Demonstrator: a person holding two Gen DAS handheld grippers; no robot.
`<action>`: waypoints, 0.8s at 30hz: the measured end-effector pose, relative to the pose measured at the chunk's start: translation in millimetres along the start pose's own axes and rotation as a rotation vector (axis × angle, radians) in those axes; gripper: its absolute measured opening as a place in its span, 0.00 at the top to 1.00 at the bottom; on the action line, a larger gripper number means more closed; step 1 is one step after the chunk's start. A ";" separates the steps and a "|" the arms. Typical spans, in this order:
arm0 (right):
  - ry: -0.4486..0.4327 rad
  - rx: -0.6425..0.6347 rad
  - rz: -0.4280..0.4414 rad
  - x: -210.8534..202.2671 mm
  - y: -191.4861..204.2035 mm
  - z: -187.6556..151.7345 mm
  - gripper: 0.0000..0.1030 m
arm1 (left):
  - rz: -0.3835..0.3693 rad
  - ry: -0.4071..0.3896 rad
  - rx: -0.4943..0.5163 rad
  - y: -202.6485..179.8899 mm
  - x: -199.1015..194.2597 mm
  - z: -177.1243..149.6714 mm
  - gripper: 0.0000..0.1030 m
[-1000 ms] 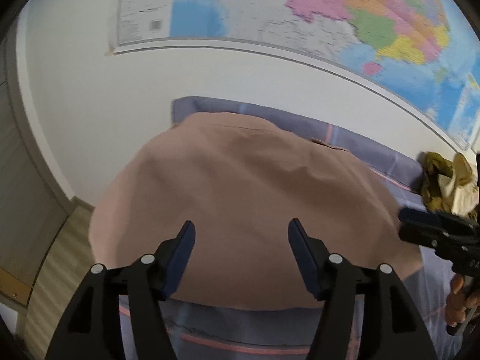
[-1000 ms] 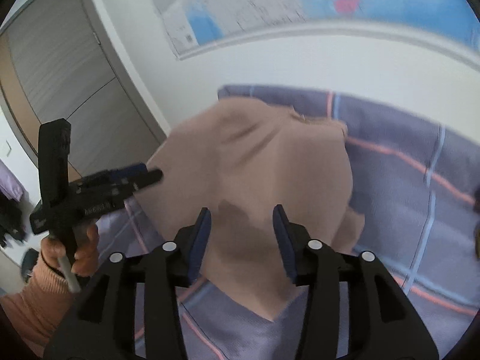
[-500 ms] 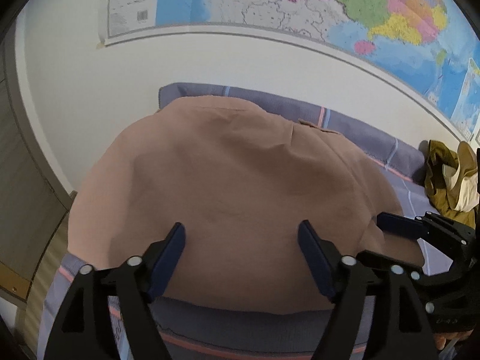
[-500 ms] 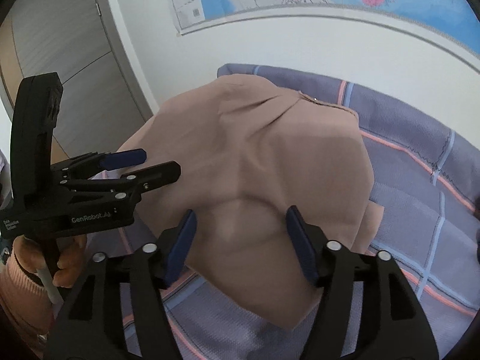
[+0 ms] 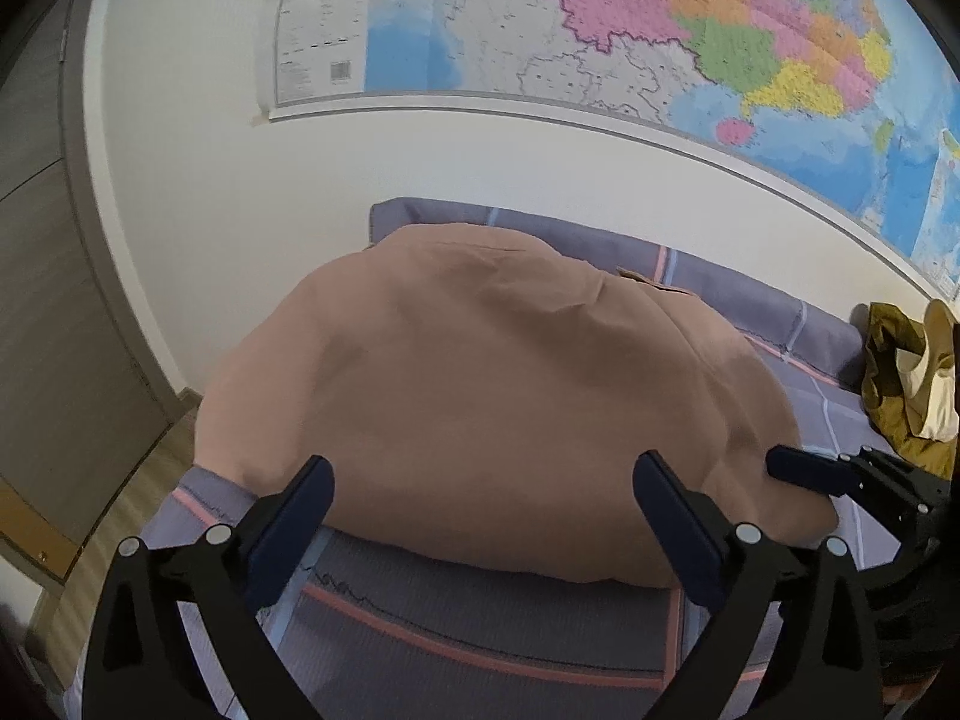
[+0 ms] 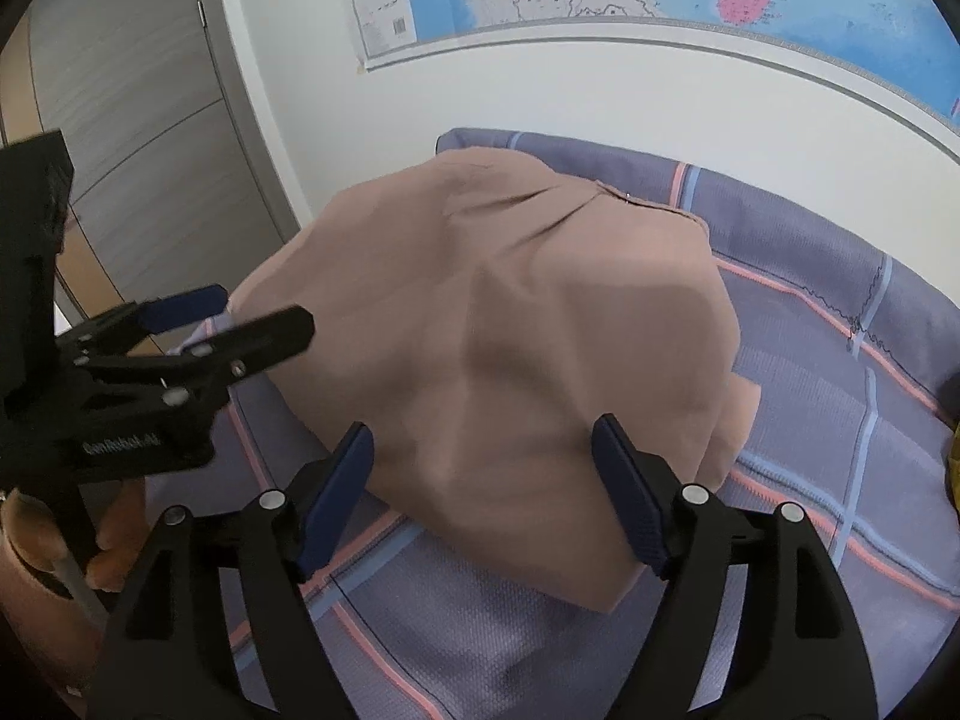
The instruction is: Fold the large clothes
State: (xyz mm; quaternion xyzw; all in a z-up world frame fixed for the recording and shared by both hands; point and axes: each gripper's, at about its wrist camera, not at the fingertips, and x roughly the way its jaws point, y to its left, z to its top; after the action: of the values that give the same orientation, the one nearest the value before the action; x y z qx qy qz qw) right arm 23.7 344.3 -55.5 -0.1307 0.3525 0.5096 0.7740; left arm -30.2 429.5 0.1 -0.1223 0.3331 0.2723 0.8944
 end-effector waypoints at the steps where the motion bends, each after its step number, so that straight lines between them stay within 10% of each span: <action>1: -0.002 0.002 0.002 -1.1 -0.1 0.1 0.26 | 0.002 -0.001 -0.002 0.2 -0.8 -0.4 0.06; 24: -0.101 0.039 -0.010 -39.0 -2.8 -9.7 0.06 | 0.051 -0.054 -0.027 -9.2 -34.6 -12.6 0.06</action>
State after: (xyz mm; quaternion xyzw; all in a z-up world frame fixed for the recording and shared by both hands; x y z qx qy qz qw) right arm 13.1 310.4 -36.4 -0.0917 0.3222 0.5046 0.7957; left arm -53.5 402.9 14.0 -0.1184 0.3084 0.3027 0.8940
